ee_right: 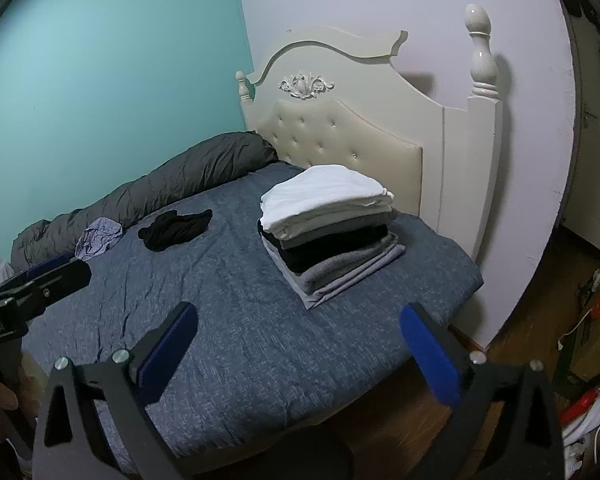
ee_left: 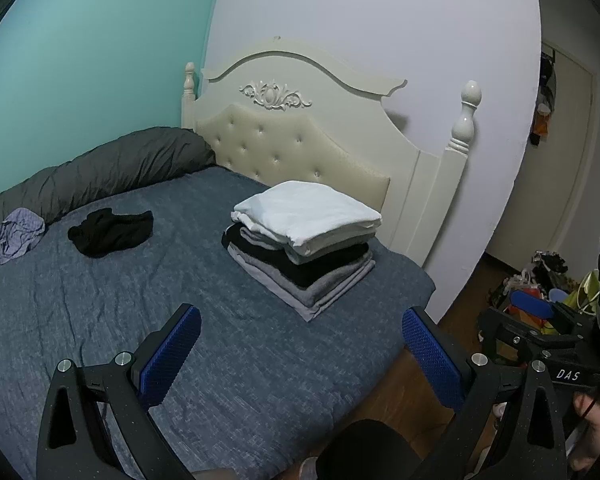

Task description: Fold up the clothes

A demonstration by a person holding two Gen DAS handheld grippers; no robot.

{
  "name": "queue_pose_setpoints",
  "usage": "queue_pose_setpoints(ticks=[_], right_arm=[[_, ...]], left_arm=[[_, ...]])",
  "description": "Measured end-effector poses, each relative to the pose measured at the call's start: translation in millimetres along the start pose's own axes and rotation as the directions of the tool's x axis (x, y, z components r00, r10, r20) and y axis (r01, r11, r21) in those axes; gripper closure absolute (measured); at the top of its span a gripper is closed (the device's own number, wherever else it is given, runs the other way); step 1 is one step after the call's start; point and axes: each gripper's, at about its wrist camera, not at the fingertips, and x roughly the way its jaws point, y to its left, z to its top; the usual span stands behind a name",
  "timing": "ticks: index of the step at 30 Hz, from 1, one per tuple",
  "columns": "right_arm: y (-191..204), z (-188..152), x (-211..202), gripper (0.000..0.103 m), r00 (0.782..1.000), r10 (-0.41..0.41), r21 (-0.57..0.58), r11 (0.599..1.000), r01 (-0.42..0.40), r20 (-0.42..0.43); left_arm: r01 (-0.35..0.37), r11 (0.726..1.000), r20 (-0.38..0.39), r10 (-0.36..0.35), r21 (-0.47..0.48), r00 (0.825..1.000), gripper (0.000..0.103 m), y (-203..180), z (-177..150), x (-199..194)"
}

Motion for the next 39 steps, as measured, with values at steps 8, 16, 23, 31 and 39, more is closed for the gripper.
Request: queue_pose_setpoints(ticks=[8,16,23,31,39], right_arm=[[1.4,1.6,0.0,0.001,1.0,0.006,-0.009,1.0,-0.006,-0.001],[3.5,-0.4,3.4,0.001,1.0,0.007,-0.019,1.0,-0.007,-0.013],[5.6,-1.5,5.5,0.001,1.0,0.007,-0.021,1.0,-0.007,-0.02],[5.9,-1.5,6.7,0.001,1.0,0.004,-0.02,1.0,-0.004,-0.02],[3.7,-2.5,7.8,0.001,1.0,0.003,-0.013,1.0,-0.003,-0.023]], left_arm=[[-0.008,1.0,-0.01,0.008,-0.008,1.0,0.001,0.7,-1.8,3.7],[-0.009,1.0,-0.017,0.009,-0.013,1.0,0.0,1.6,-3.1,5.9],[-0.016,1.0,-0.011,0.016,-0.015,1.0,0.001,3.0,-3.4,6.3],[-0.017,1.0,0.0,0.017,-0.013,1.0,0.001,3.9,-4.6,4.7],[-0.009,1.0,0.003,0.009,-0.017,1.0,0.001,5.4,-5.4,4.3]])
